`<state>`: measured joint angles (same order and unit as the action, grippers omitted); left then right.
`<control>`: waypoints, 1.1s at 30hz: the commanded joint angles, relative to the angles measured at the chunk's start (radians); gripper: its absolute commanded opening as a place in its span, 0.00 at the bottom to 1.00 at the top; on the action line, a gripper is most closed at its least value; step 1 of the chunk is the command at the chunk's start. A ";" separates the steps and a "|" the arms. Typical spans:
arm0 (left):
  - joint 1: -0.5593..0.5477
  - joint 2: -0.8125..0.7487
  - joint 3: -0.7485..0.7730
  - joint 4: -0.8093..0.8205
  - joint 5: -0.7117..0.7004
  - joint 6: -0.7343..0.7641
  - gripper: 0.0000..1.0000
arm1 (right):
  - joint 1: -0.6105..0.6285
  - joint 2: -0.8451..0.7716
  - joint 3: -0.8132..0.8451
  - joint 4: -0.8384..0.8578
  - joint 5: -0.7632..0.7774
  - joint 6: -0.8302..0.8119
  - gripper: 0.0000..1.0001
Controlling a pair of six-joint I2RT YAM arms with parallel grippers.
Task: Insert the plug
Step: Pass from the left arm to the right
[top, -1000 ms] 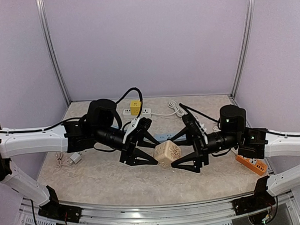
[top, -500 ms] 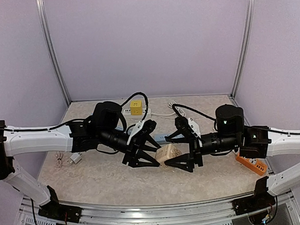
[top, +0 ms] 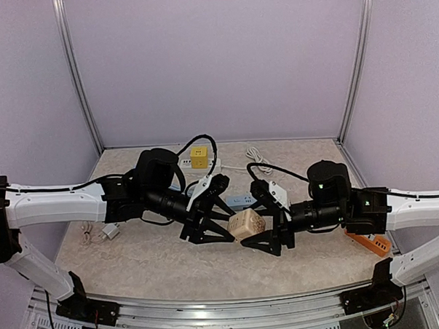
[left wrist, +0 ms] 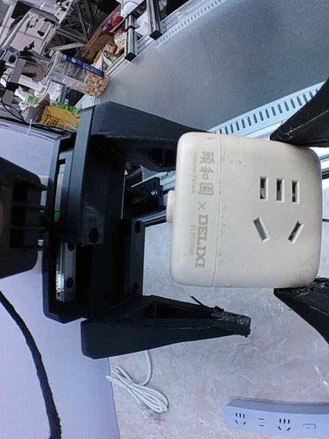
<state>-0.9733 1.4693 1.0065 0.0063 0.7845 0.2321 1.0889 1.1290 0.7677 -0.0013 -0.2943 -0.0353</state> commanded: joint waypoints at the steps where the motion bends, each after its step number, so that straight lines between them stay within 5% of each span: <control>1: -0.003 -0.021 0.009 0.015 -0.006 0.014 0.00 | 0.009 -0.008 -0.029 0.000 0.015 0.032 0.84; 9: -0.004 -0.014 0.015 0.007 0.001 0.015 0.00 | 0.009 -0.011 -0.020 -0.001 -0.006 0.032 0.76; 18: -0.004 -0.012 0.017 -0.003 -0.004 0.031 0.00 | 0.010 -0.060 -0.003 0.000 -0.048 0.032 0.85; 33: -0.004 -0.013 0.022 -0.003 0.001 0.040 0.00 | 0.008 0.001 0.005 -0.001 -0.015 0.066 0.80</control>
<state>-0.9733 1.4693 1.0065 0.0048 0.7742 0.2615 1.0908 1.1130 0.7593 -0.0025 -0.3195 0.0013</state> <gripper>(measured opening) 0.551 0.815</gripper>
